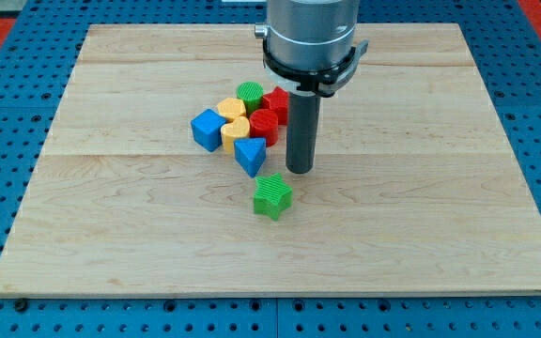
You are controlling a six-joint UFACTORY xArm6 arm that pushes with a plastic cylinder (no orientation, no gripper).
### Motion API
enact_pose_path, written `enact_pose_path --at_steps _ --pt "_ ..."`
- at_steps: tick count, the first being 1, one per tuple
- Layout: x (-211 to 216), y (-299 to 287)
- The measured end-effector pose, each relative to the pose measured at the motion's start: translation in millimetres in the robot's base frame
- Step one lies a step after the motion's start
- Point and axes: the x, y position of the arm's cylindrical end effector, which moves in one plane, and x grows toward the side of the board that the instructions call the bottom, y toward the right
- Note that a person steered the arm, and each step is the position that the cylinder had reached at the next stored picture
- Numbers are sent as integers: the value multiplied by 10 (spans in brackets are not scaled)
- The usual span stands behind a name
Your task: Move the green star below the blue cube
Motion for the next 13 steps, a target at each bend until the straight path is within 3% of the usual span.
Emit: enact_pose_path --at_steps 2,3,5,9,11,12,13 --pt "94 196" --pt "389 197" --pt "591 68" --pt "510 -884" --pt "550 -993" --pt "133 -993" --pt "36 -993"
